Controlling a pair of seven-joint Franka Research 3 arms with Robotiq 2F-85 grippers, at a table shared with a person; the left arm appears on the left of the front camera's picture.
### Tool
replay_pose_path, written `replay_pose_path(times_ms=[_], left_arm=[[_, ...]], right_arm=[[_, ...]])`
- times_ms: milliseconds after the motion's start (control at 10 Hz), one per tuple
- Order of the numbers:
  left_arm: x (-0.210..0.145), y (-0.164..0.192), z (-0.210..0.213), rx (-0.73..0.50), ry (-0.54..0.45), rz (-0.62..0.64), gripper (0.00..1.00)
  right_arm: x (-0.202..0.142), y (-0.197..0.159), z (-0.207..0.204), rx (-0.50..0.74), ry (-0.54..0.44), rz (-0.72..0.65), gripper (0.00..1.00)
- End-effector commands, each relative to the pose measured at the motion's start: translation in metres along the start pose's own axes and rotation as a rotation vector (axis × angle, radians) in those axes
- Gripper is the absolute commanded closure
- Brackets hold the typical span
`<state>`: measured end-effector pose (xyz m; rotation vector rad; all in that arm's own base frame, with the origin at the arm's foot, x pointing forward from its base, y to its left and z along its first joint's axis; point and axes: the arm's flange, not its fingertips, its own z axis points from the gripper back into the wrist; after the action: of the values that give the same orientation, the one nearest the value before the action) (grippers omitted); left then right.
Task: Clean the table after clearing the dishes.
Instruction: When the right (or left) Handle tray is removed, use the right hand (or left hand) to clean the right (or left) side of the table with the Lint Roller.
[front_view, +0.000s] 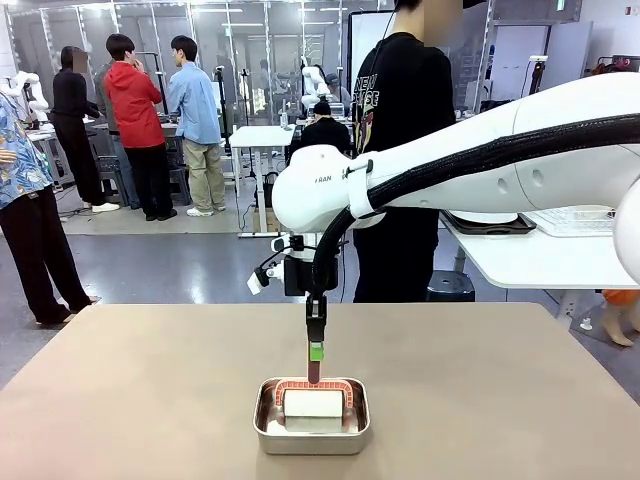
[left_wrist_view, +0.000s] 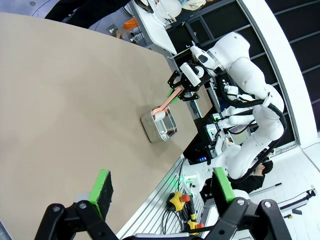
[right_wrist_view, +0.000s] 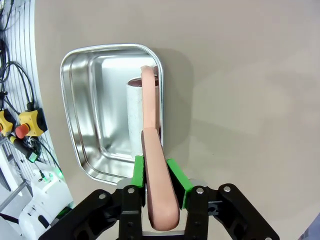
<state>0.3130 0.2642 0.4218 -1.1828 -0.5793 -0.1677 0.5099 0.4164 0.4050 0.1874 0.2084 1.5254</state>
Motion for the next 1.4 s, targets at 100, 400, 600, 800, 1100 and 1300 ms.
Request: replay_pose_path(times_ms=[100, 400, 600, 800, 1100, 1300], left_arm=[[-0.003, -0.004, 0.000, 0.009, -0.012, -0.008, 0.00], [-0.003, -0.004, 0.000, 0.009, -0.012, -0.008, 0.00], [-0.003, -0.004, 0.000, 0.009, -0.012, -0.008, 0.00], [-0.003, -0.004, 0.000, 0.009, -0.012, -0.008, 0.00], [-0.003, -0.004, 0.000, 0.009, -0.012, -0.008, 0.00], [-0.003, -0.004, 0.000, 0.009, -0.012, -0.008, 0.00]], right_arm=[[-0.002, 0.016, 0.015, -0.041, 0.009, -0.033, 1.00], [-0.008, 0.031, 0.036, -0.061, 0.011, -0.064, 1.00], [-0.010, 0.039, 0.050, -0.074, 0.004, -0.070, 1.00], [-0.016, 0.049, 0.067, -0.096, 0.001, -0.078, 1.00], [-0.026, 0.068, 0.093, -0.135, -0.002, -0.107, 1.00], [-0.048, 0.074, 0.108, -0.135, -0.010, -0.242, 0.90]])
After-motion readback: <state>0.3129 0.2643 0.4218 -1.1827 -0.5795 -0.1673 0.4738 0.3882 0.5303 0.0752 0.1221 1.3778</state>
